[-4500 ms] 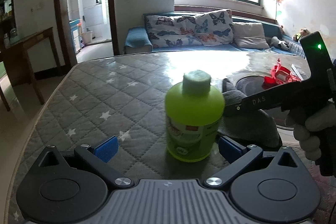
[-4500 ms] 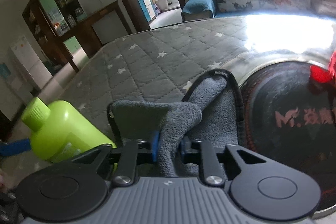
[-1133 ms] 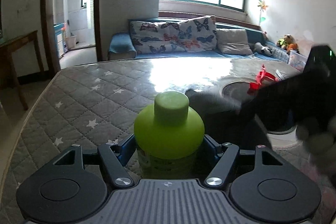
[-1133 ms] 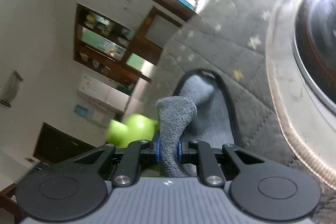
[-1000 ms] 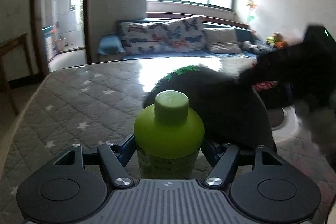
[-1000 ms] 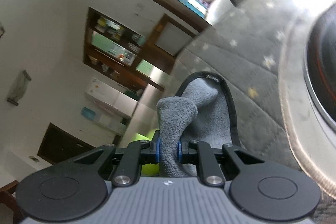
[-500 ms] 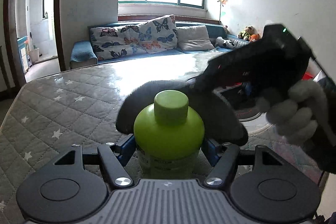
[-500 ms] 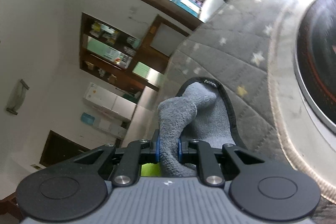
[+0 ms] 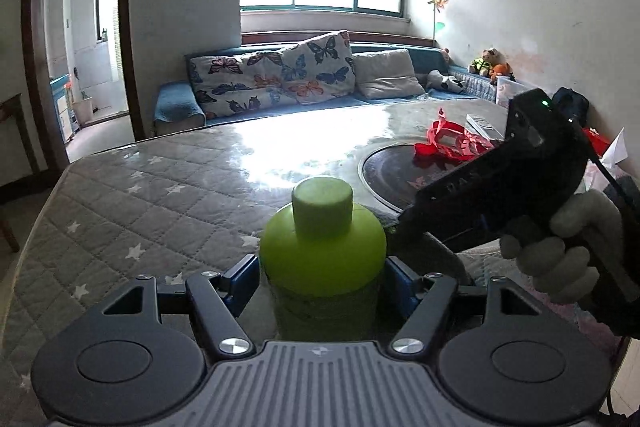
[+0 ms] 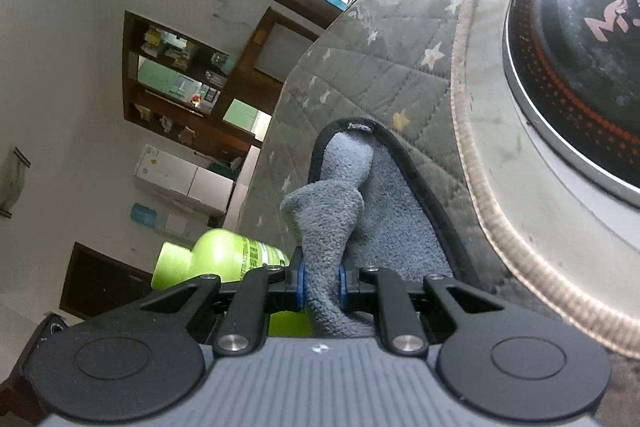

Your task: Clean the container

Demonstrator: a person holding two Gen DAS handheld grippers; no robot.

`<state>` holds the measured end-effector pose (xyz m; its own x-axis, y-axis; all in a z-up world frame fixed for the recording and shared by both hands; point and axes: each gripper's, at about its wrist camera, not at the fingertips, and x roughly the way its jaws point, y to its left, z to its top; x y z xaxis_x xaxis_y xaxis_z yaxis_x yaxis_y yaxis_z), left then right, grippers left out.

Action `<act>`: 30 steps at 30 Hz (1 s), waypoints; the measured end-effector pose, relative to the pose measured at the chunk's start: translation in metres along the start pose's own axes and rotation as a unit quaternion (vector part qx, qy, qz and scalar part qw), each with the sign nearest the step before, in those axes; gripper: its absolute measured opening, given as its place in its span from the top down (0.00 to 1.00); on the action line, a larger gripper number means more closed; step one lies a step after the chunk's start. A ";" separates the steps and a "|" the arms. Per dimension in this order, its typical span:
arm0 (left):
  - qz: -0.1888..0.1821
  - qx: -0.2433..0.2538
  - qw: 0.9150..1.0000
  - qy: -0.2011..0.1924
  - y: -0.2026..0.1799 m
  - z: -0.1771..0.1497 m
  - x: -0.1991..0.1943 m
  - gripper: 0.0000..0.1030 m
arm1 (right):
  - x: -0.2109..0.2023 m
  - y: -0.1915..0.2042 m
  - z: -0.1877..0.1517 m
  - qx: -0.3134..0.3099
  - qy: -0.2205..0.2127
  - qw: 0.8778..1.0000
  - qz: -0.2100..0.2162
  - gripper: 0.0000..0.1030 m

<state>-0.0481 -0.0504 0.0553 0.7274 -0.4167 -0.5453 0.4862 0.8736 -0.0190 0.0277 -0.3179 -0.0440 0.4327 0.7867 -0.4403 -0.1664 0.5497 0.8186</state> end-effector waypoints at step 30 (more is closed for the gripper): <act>0.015 -0.018 1.000 -0.013 -0.003 -0.010 -0.005 0.36 | -0.001 0.039 0.026 -0.008 -0.031 0.996 0.083 0.86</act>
<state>-0.0579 -0.0485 0.0499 0.7533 -0.3969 -0.5244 0.4475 0.8936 -0.0335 0.0433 -0.3044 -0.0021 0.4522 0.8486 -0.2744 -0.2545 0.4177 0.8722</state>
